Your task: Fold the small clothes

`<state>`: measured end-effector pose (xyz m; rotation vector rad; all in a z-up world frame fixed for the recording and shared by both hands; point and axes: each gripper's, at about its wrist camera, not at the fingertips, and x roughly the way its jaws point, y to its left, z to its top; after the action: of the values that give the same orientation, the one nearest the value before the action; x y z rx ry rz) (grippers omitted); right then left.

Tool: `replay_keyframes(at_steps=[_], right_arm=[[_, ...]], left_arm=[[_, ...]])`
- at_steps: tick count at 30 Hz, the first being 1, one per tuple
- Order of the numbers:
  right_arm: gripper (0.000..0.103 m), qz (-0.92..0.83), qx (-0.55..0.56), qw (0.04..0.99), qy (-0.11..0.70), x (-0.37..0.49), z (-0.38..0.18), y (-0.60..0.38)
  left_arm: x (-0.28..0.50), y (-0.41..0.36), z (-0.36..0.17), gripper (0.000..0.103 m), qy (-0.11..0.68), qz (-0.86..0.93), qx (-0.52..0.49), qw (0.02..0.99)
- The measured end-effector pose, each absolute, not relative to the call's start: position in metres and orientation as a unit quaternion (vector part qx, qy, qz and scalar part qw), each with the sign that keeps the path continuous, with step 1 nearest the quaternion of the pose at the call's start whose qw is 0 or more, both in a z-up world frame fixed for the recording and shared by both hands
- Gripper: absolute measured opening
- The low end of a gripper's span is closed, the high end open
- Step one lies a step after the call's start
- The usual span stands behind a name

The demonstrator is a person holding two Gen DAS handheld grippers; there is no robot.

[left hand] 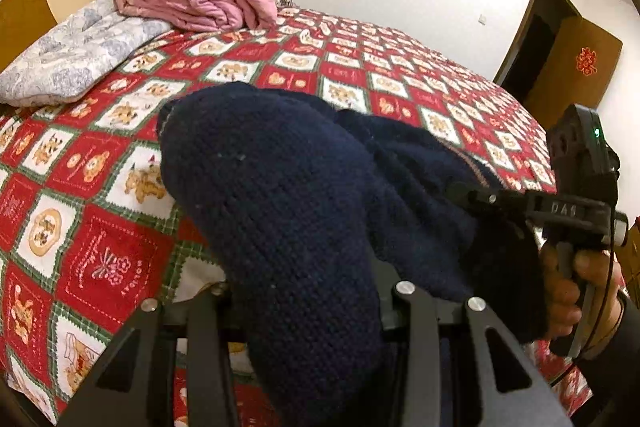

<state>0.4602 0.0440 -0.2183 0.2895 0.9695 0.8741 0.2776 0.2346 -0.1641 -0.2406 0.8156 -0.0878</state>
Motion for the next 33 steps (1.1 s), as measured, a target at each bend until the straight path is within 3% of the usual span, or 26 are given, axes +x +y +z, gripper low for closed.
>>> replay_keyframes(at_steps=[7, 10, 12, 17, 25, 33], right_arm=[[0.031, 0.4, 0.136, 0.776, 0.469, 0.468, -0.233, 0.043], [0.032, 0.392, 0.144, 0.771, 0.481, 0.474, -0.243, 0.04], [0.034, 0.386, 0.145, 0.771, 0.486, 0.477, -0.249, 0.038], [0.035, 0.378, 0.142, 0.775, 0.486, 0.474, -0.251, 0.031], [0.043, 0.341, 0.141, 0.793, 0.485, 0.461, -0.242, 0.003], [0.044, 0.271, 0.047, 0.876, 0.396, 0.377, -0.176, -0.016]], left_arm=[[0.277, 0.241, -0.182, 0.049, 0.403, -0.042, -0.125, 0.905], [0.274, 0.246, -0.188, 0.057, 0.403, -0.041, -0.143, 0.903], [0.272, 0.247, -0.193, 0.067, 0.403, -0.036, -0.145, 0.903], [0.259, 0.258, -0.207, 0.079, 0.39, -0.032, -0.194, 0.9], [0.214, 0.259, -0.203, 0.08, 0.389, -0.018, -0.219, 0.895], [0.149, 0.239, -0.141, 0.08, 0.346, 0.068, -0.113, 0.929]])
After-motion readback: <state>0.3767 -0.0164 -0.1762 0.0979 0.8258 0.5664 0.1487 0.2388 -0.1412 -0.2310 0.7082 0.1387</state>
